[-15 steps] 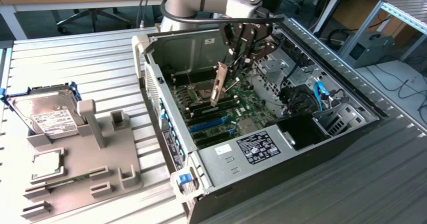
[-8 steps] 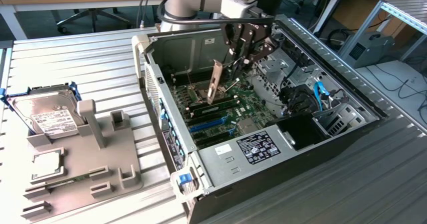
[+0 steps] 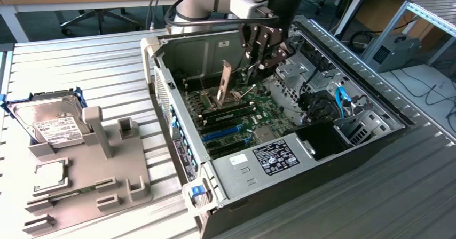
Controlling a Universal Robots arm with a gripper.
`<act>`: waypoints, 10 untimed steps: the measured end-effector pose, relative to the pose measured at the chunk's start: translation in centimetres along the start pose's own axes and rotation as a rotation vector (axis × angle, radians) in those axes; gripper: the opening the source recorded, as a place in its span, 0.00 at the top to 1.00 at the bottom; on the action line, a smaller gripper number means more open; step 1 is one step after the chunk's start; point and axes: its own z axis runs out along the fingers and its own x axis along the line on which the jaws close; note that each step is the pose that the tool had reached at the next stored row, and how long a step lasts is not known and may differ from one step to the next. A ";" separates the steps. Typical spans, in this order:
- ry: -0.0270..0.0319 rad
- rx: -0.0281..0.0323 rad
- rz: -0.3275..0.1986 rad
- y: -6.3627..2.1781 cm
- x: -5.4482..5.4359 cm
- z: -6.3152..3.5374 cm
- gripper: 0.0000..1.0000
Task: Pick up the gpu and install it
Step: 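Insert the gpu into the slot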
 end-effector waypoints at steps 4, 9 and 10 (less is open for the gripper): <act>0.0009 0.0019 0.064 0.00 0.0 0.07 0.74; 0.0021 0.0043 0.143 0.00 0.0 0.14 0.74; 0.0023 0.0046 0.157 0.00 0.0 0.15 0.74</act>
